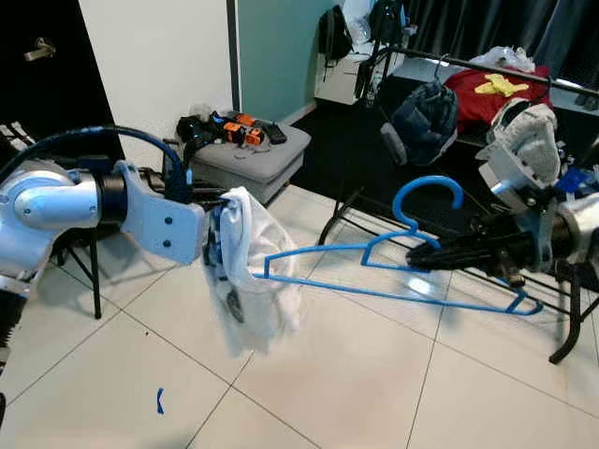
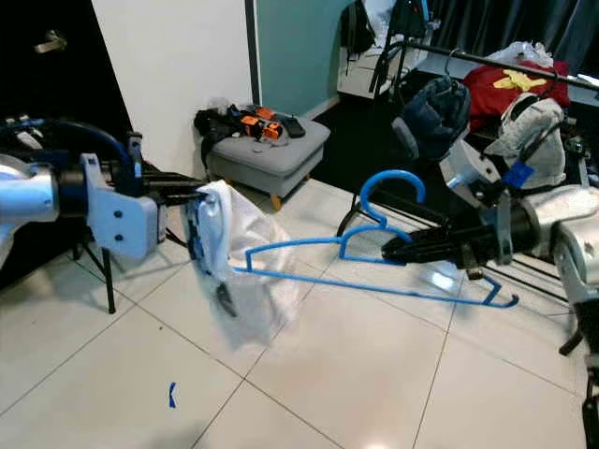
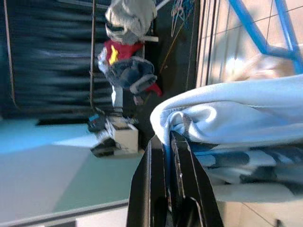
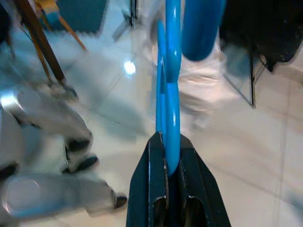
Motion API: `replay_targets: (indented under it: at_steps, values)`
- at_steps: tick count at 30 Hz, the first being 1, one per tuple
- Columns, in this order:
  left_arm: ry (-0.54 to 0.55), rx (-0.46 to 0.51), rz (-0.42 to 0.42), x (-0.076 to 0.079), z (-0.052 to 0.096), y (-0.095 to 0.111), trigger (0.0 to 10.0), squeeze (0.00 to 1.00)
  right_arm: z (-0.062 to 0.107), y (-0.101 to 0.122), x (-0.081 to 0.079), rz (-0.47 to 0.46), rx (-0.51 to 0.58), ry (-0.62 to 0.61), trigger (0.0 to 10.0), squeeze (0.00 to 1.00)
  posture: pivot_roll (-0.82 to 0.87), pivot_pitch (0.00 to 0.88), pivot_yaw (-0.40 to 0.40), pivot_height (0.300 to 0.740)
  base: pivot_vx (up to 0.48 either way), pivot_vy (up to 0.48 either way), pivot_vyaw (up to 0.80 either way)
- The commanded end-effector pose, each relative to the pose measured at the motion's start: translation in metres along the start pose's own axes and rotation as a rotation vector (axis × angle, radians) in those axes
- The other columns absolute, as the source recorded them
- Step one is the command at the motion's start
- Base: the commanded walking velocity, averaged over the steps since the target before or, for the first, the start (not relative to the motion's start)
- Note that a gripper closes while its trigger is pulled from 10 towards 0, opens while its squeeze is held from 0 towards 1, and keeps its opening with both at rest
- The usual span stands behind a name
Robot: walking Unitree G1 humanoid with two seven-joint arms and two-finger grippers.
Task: Hang hanger
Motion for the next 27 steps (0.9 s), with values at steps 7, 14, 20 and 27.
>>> replay_targets:
  at_steps: [7,14,20,27]
  values:
    - [0.111,0.118,-0.073,-0.021,-0.019,0.030,10.0,0.00,-0.025,0.002,0.014,-0.012,0.002,-0.120,10.0,0.00,-0.05,0.000,-0.050,0.740,0.000,0.000,0.00]
    - [0.148,0.165,-0.091,-0.020,-0.026,0.041,10.0,0.00,-0.041,-0.002,0.013,-0.041,0.011,-0.096,10.0,0.00,-0.04,0.000,-0.057,0.740,0.000,0.000,0.00]
    - [0.158,0.153,-0.117,-0.023,-0.030,0.042,10.0,0.00,-0.056,-0.032,0.012,-0.106,-0.165,-0.095,10.0,0.00,-0.04,0.000,-0.062,0.740,0.000,0.000,0.00]
    - [0.164,0.176,-0.085,-0.018,-0.039,0.054,10.0,0.00,-0.051,-0.046,0.057,-0.348,-0.161,-0.563,10.0,0.00,-0.05,0.000,-0.066,0.740,0.000,0.000,0.00]
Point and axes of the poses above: a point about 5 cm out from each wrist's last joint towards the gripper, its own z axis pointing back from the gripper into the wrist, its own y axis along the axis of the wrist's last joint, x = y × z, the point moved 1 cm from there along -z, pointing out of the wrist towards the gripper, and after that the axes turned 11 degrees about -z, right-handed, at the moved point
